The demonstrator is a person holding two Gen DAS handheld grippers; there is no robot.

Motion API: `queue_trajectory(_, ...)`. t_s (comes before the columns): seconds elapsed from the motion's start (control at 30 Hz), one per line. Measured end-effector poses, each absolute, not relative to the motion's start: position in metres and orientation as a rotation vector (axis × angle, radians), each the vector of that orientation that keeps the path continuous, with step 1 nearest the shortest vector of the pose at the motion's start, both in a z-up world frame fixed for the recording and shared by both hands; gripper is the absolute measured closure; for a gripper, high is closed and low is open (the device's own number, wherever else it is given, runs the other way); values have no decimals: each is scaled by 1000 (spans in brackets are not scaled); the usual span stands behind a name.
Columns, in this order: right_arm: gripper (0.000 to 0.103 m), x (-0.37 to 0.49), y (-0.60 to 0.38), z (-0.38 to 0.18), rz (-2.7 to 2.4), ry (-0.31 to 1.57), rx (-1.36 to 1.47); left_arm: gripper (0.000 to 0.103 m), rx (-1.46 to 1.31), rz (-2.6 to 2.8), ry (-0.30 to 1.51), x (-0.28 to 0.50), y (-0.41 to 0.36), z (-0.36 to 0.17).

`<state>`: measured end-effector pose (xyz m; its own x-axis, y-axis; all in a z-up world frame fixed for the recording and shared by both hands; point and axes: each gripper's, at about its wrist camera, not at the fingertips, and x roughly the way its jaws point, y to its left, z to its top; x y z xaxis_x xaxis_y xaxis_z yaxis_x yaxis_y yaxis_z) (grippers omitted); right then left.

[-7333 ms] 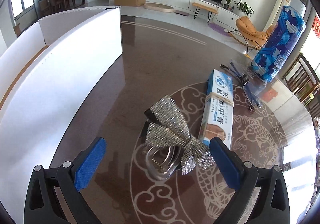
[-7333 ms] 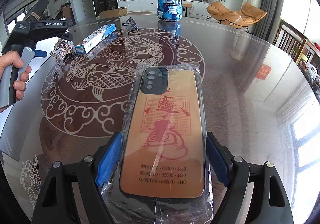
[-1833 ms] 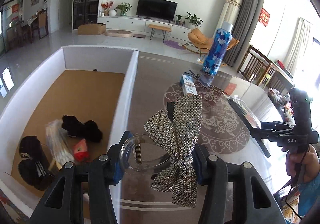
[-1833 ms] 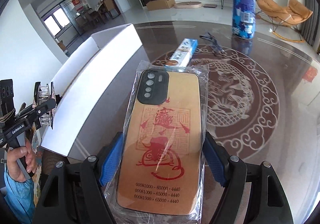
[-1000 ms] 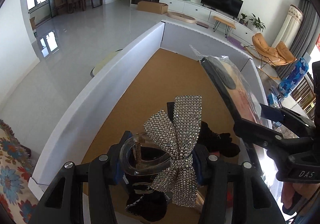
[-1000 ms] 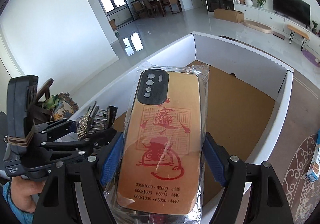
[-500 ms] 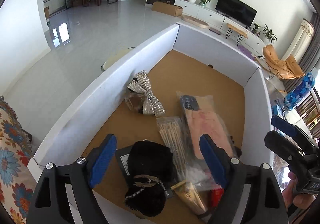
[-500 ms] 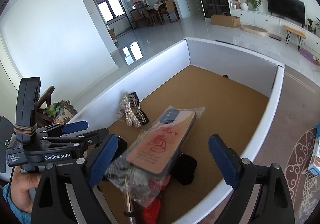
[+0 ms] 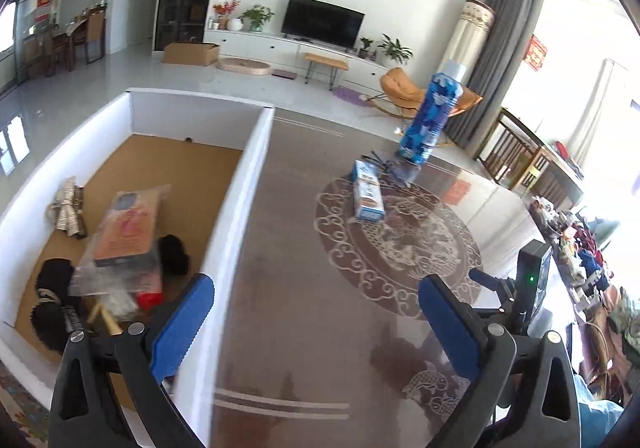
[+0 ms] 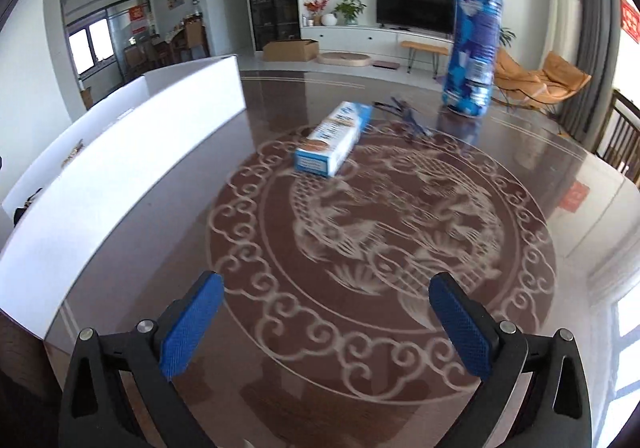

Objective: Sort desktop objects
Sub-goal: 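Move both open tools back over the table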

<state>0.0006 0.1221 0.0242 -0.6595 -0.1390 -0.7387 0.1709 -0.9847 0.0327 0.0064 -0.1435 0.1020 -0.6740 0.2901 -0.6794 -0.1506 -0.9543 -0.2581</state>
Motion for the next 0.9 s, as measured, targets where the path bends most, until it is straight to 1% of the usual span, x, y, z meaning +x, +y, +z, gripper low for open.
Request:
queue_trajectory(0.1,0,10,165,11,-2759,30,1287,0,-1209,2607,-219,-9,-102,63)
queue_trajectory(0.23,0,25,200,-3,-2796,67,1354,0,-1348,2546,-166,-26,-58,8)
queue_trajectory(0.3,0,27,207,-2,-2795,38,1351,0,-1389,2528,-132,-32,-42,-9)
queue_trajectory(0.37,0,25,208,-1,-2815,59,1340,0,-1397,2521,-103,-31,-30,-20)
queue_trajectory(0.43,0,23,208,-2,-2806,56,1359,0,-1412,2531,-72,-31,-23,-28)
queue_trajectory(0.6,0,20,200,-7,-2803,120,1413,0,-1438,2550,-44,-28,-18,-38)
queue_trajectory(0.77,0,19,205,-8,-2785,71,1419,0,-1440,2572,36,-31,-9,-41)
queue_trajectory(0.9,0,20,208,-10,-2774,44,1424,0,-1445,2588,138,-30,0,-44)
